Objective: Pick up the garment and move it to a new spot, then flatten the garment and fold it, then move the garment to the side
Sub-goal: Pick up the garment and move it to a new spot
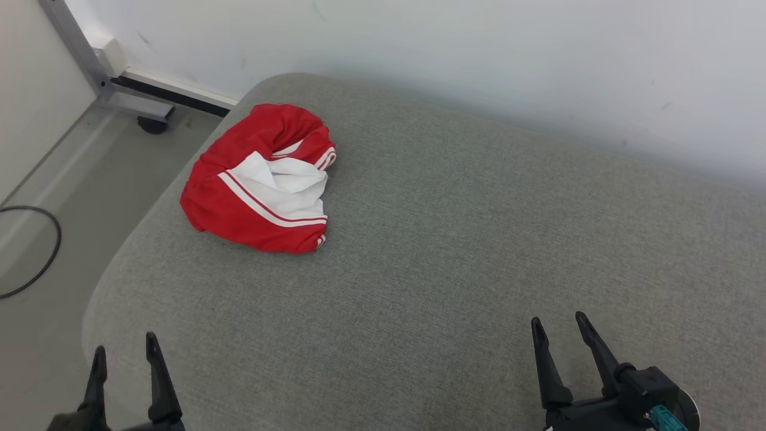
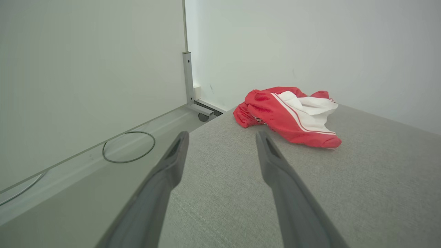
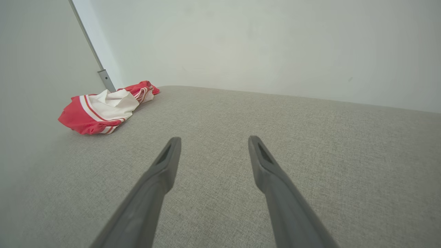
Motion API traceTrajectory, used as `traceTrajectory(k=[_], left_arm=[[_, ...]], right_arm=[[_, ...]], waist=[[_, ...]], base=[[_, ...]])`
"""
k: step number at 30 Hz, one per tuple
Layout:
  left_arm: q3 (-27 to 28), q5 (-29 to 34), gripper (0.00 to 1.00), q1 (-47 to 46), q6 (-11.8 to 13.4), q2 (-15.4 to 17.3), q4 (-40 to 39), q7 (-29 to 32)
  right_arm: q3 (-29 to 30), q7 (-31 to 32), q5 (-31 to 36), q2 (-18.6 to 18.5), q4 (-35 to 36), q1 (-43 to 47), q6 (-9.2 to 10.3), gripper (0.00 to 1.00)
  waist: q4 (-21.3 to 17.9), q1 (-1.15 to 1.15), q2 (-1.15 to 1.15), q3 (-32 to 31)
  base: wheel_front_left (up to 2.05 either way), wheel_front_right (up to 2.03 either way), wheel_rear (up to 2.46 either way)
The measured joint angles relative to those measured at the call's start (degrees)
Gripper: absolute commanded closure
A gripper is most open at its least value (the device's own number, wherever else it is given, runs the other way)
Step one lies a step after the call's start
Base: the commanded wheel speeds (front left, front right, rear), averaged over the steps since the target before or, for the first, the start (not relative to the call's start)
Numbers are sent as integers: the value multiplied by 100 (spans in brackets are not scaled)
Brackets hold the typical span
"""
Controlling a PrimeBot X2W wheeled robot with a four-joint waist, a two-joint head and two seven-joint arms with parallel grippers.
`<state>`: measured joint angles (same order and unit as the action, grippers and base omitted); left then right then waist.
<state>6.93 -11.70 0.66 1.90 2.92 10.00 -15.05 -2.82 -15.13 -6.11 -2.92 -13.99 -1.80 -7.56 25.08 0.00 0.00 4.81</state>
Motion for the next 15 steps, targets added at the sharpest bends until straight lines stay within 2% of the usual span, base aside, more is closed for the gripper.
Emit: traceTrajectory(k=[4, 8, 15], left_arm=[[143, 83, 0, -537, -252, 43, 164, 0], [253, 86, 0, -1393, -592, 334, 650, 0], [352, -121, 0, -2666, -798, 850, 1528, 1]], right_arm=[[-51, 0, 3, 1, 23, -130, 0, 0], [-104, 0, 18, 2, 73, -293, 0, 0], [-202, 0, -63, 0, 196, -608, 0, 0]], waist=[[-197, 0, 0, 92], [-495, 1, 0, 238], [-938, 1, 0, 554]], base=[[0, 0, 0], [0, 0, 0], [0, 0, 0]])
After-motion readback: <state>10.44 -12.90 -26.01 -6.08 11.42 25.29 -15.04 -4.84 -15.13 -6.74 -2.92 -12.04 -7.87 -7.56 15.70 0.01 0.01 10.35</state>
